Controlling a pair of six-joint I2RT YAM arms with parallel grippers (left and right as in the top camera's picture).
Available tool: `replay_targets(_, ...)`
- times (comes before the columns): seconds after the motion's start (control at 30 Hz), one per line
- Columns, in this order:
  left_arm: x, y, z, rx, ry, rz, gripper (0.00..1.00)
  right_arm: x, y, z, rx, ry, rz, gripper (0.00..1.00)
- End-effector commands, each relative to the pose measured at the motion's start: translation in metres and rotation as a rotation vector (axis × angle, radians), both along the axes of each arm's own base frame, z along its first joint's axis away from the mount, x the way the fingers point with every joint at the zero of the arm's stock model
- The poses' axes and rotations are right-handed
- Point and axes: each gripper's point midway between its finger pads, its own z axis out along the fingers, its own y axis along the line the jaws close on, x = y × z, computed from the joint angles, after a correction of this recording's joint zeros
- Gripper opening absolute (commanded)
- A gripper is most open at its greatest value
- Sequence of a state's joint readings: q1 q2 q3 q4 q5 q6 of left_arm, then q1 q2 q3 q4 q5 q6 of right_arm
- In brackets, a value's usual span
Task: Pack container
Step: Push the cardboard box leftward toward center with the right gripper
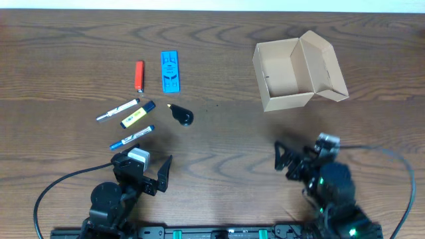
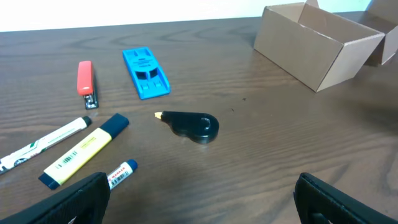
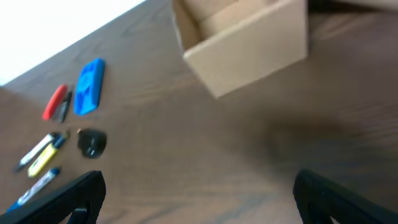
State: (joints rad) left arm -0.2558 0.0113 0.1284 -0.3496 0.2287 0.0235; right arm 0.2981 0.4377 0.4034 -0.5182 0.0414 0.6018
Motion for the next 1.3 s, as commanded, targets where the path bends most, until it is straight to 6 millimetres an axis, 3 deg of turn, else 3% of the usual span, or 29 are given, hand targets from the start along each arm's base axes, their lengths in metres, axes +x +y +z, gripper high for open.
replay_targets(0.0,0.001,0.002,-0.009,0.01,0.014,0.005,0.95,0.021,-0.012,0.018,-0.073,0.055,-0.039,0.99)
replay_targets(0.27,0.001,0.002,-0.009,0.01,0.014,0.005,0.96,0.08,-0.019,0.018,0.005,0.315,-0.21,0.99)
replay_targets(0.53,0.0,0.001,-0.009,0.01,0.014,0.005,0.95,0.133,-0.014,0.0,0.039,0.538,-0.322,0.99)
replay_targets(0.73,0.0,0.001,-0.009,0.01,0.014,0.005,0.95,0.152,-0.007,-0.029,0.077,0.669,-0.371,0.99)
replay_targets(0.97,0.0,0.001,-0.009,0.01,0.014,0.005,0.95,0.155,-0.019,-0.065,0.075,0.761,-0.419,0.97)
replay_targets(1.0,0.0,0.001,-0.009,0.01,0.014,0.005,0.95,0.156,-0.019,-0.068,0.08,0.768,-0.42,0.88)
replay_targets(1.1,0.0,0.001,-0.009,0.01,0.014,0.005,0.95,0.157,-0.019,-0.076,0.094,0.786,-0.418,0.23)
replay_targets(1.13,0.0,0.001,-0.009,0.01,0.014,0.005,0.95,0.157,-0.019,-0.077,0.093,0.788,-0.418,0.09)
replay_targets(1.17,0.001,0.002,-0.009,0.01,0.014,0.005,0.95,0.157,-0.02,-0.077,0.088,0.787,-0.413,0.01)
replay_targets(1.27,0.0,0.001,-0.009,0.01,0.014,0.005,0.95,0.16,-0.017,-0.07,0.055,0.766,-0.359,0.01)
